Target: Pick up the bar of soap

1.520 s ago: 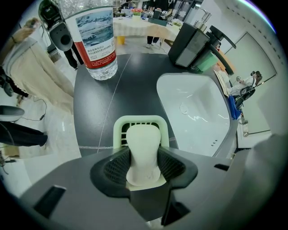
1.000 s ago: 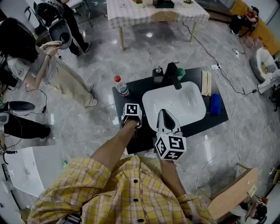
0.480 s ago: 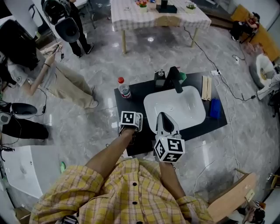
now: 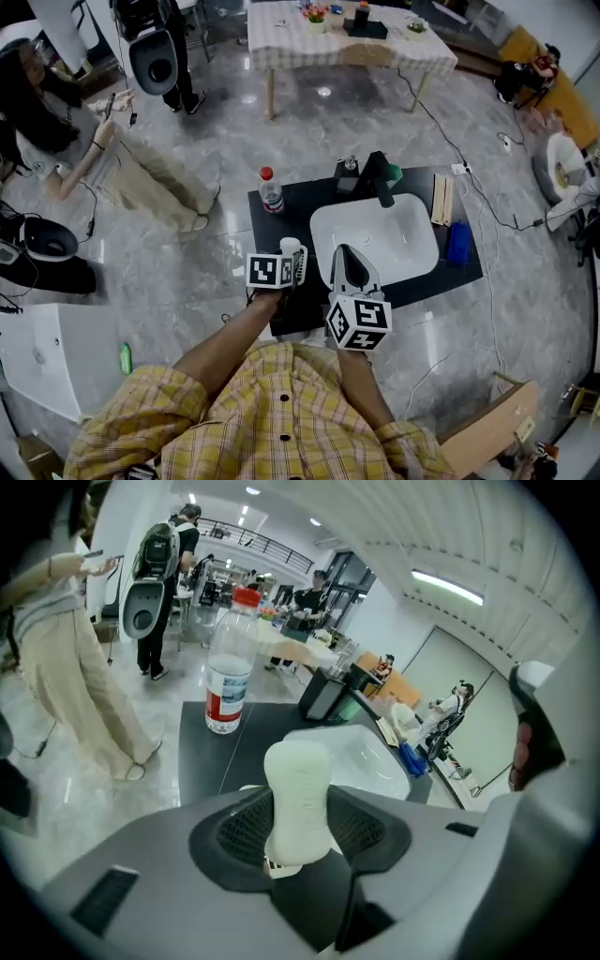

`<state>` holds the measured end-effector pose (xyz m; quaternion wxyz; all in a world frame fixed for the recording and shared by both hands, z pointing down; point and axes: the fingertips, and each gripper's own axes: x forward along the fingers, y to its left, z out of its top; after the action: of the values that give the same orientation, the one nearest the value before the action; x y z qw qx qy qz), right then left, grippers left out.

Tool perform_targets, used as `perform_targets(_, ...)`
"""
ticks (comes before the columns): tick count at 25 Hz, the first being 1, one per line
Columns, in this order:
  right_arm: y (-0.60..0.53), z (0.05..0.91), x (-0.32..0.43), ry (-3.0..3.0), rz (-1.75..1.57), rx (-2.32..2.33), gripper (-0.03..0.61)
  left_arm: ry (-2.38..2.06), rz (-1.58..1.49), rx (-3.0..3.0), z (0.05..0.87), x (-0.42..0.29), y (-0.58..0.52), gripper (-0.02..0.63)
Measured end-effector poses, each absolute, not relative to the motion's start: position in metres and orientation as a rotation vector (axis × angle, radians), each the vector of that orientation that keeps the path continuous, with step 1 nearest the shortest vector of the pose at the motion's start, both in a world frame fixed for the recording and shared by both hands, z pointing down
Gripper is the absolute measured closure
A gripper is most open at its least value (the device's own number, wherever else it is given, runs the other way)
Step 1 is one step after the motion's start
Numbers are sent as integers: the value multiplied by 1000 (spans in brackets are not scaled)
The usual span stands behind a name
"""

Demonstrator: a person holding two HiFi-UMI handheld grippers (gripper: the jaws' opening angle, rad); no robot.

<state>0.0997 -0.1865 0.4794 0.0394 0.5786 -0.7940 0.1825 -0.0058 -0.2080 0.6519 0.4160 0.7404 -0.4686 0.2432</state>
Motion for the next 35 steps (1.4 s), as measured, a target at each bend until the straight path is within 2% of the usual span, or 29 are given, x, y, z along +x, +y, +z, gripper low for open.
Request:
perform_targets(16, -190, 462, 78, -2467, 472, 1763, 557, -1394, 317, 2270, 508, -8, -217, 426)
perform_targets(35, -196, 441, 59, -2549, 366, 1773, 557, -1661, 113, 2548, 406, -22, -214, 426)
